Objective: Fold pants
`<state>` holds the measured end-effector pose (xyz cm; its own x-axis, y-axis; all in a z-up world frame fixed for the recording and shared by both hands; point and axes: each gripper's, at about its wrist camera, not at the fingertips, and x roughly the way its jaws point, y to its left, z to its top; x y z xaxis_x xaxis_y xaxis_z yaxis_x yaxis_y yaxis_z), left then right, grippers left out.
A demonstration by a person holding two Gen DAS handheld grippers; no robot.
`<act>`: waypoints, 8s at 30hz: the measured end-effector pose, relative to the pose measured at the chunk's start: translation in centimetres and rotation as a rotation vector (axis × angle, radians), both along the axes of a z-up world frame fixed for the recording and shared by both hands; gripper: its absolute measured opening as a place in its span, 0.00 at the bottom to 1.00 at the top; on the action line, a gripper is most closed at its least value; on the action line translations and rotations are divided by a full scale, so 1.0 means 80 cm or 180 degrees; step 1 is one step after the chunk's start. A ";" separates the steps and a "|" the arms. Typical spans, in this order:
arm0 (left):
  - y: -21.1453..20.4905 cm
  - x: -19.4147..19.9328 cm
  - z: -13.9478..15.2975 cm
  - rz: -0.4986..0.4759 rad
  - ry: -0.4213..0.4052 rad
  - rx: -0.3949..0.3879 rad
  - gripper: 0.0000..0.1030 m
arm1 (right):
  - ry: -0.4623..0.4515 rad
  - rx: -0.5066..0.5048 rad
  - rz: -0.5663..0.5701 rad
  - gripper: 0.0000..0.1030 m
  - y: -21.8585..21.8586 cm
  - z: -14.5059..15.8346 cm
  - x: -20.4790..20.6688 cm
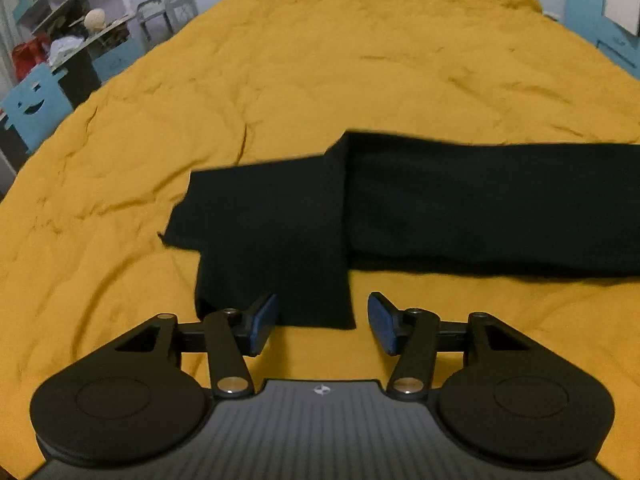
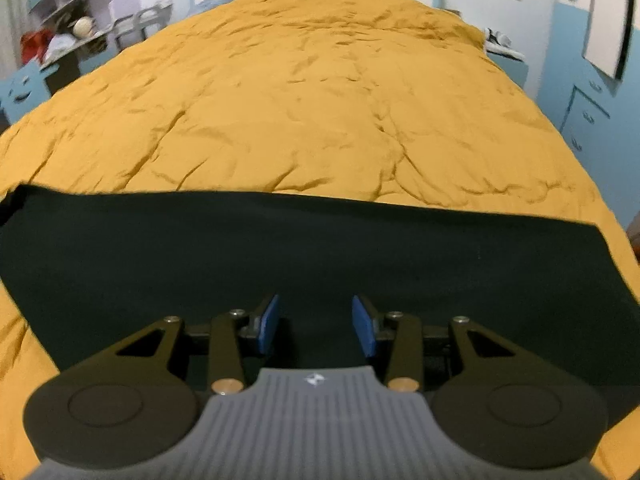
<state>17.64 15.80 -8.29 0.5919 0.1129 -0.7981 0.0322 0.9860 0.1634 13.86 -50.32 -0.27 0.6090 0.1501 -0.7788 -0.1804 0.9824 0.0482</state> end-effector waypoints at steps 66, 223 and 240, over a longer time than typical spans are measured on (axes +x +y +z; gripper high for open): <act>0.188 0.054 0.022 0.2310 -0.1053 -0.1967 0.03 | 0.0719 0.1703 -0.1711 0.09 -0.173 -0.010 -0.124; -0.304 0.080 -0.031 -0.0762 0.0107 -0.1293 0.19 | 0.0560 0.0030 -0.0685 0.00 -0.284 0.023 0.093; -0.297 0.107 -0.014 -0.0622 -0.0124 -0.1335 0.19 | 0.0423 -0.0046 -0.0781 0.00 -0.279 0.015 0.096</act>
<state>26.17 -7.93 -9.43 0.6005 -0.3316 -0.7276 0.2256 0.9433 -0.2436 21.57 -72.61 0.94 0.5180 -0.0011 -0.8554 0.0699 0.9967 0.0411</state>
